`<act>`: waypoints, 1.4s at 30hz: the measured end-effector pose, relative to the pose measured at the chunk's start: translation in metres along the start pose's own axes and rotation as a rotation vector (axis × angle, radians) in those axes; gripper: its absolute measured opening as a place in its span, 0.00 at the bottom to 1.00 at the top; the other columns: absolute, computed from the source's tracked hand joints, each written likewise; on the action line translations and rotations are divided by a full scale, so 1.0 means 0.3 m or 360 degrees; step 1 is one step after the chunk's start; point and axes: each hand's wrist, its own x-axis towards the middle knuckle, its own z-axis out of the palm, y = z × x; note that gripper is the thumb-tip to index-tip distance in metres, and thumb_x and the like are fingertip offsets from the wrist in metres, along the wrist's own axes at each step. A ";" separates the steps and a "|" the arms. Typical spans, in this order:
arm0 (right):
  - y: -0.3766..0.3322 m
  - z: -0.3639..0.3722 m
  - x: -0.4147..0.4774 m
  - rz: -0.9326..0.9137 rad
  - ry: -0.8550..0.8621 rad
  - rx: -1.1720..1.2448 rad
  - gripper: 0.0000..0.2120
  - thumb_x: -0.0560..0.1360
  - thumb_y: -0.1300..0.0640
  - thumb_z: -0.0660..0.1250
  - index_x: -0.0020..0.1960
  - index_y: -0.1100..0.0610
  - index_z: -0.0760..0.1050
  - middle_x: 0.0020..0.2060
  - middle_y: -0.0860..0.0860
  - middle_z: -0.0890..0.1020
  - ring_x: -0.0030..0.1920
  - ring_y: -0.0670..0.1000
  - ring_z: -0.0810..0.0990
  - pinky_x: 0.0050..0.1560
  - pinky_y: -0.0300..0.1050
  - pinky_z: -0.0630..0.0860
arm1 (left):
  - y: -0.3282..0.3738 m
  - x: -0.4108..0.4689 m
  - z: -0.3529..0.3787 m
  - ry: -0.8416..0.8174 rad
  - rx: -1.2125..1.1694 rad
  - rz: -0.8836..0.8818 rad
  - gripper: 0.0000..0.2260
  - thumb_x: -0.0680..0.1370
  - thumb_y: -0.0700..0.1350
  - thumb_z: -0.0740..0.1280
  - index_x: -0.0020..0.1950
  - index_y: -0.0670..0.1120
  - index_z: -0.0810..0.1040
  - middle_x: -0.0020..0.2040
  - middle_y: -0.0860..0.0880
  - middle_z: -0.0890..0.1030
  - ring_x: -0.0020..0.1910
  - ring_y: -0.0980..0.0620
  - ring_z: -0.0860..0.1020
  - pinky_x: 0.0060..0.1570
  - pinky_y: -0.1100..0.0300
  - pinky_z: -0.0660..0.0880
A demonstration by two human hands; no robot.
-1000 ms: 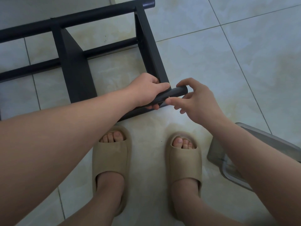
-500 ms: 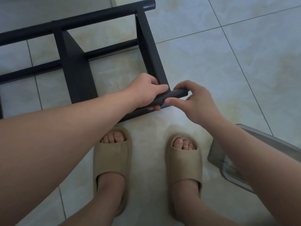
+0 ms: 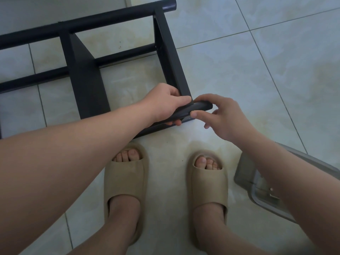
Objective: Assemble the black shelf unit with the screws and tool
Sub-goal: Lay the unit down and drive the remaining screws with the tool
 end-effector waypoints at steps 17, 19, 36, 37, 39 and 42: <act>-0.009 0.038 -0.117 -0.0106 -0.0028 -0.0371 0.36 0.76 0.34 0.62 0.80 0.46 0.58 0.75 0.45 0.66 0.69 0.49 0.71 0.67 0.49 0.71 | 0.024 -0.093 0.083 0.0556 0.0761 -0.0032 0.18 0.78 0.63 0.59 0.58 0.51 0.73 0.52 0.52 0.81 0.53 0.45 0.79 0.54 0.48 0.75; 0.007 0.006 -0.168 -0.0110 -0.0028 -0.0474 0.36 0.79 0.35 0.59 0.82 0.46 0.52 0.80 0.46 0.58 0.77 0.51 0.61 0.74 0.49 0.63 | 0.030 -0.132 0.102 0.0737 0.0845 0.0076 0.20 0.80 0.59 0.60 0.67 0.49 0.70 0.63 0.47 0.77 0.63 0.42 0.74 0.62 0.48 0.70; 0.427 -0.317 -0.567 0.0386 0.0192 -0.0544 0.09 0.79 0.56 0.67 0.58 0.54 0.79 0.45 0.45 0.80 0.47 0.49 0.80 0.52 0.49 0.78 | 0.083 -0.234 0.571 -0.0635 0.2125 0.1178 0.19 0.79 0.57 0.64 0.69 0.55 0.70 0.78 0.43 0.58 0.68 0.41 0.68 0.62 0.46 0.70; 0.450 -0.307 -0.556 0.0421 0.0126 -0.0514 0.09 0.79 0.56 0.68 0.59 0.53 0.79 0.46 0.46 0.81 0.48 0.50 0.80 0.53 0.48 0.77 | 0.073 -0.229 0.593 -0.0672 0.2125 0.1142 0.19 0.78 0.58 0.65 0.68 0.56 0.70 0.79 0.43 0.57 0.68 0.41 0.68 0.62 0.46 0.70; 0.489 -0.281 -0.522 0.0446 0.0037 -0.0504 0.10 0.78 0.58 0.68 0.58 0.54 0.80 0.48 0.49 0.83 0.50 0.52 0.81 0.54 0.47 0.77 | 0.057 -0.215 0.615 -0.0669 0.2090 0.1118 0.18 0.77 0.60 0.66 0.65 0.56 0.72 0.79 0.43 0.55 0.68 0.41 0.69 0.63 0.45 0.70; 0.524 -0.238 -0.463 0.0477 -0.0116 -0.0502 0.11 0.77 0.59 0.69 0.58 0.54 0.81 0.52 0.52 0.85 0.53 0.54 0.81 0.54 0.47 0.76 | 0.043 -0.174 0.615 -0.0602 0.2078 0.1236 0.18 0.77 0.61 0.66 0.65 0.58 0.72 0.80 0.46 0.56 0.70 0.43 0.67 0.64 0.47 0.68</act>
